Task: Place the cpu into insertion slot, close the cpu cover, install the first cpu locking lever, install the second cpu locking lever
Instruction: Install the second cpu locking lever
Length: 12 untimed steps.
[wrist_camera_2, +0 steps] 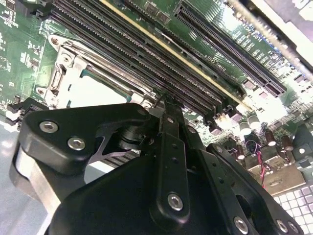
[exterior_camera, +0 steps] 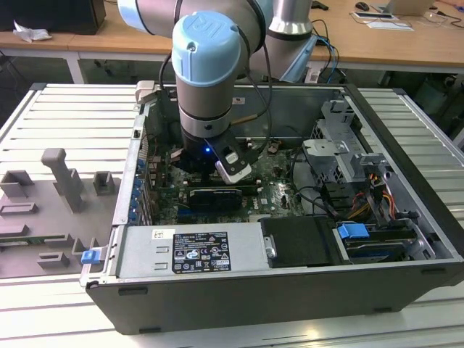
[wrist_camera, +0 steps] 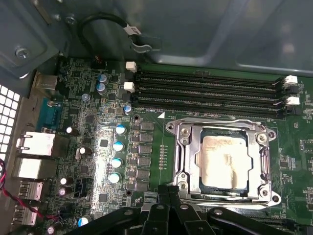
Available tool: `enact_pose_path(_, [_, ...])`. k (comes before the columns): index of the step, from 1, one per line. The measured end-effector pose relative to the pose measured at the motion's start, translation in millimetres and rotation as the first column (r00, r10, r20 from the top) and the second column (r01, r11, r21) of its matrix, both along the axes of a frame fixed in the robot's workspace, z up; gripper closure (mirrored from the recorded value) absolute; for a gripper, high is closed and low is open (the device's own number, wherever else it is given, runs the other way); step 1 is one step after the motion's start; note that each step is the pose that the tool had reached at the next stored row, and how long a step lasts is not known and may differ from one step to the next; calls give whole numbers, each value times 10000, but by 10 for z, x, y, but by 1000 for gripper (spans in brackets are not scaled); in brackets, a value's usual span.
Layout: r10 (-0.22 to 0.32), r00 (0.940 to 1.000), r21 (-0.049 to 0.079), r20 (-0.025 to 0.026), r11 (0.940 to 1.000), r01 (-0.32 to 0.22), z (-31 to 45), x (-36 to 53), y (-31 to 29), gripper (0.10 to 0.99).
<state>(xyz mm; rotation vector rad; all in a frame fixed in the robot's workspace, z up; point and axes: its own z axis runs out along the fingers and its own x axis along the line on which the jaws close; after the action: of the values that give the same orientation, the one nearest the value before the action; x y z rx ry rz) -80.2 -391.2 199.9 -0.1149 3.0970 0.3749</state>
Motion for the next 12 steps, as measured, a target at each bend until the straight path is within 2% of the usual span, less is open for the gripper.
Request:
enact_pose_path(2, [-1,10000,19,2,10000,1,50,-2,5,980])
enact_pose_path(4, [0,10000,31,6,10000,0,66,-3,25,980])
enact_pose_path(6, [0,10000,55,8,10000,0,54,-7,41,980])
enact_pose_path(10, [0,10000,275,6,9996,0,13,-31,52,980])
enact_pose_path(12, [-1,10000,310,7,9995,1,-5,-31,52,980])
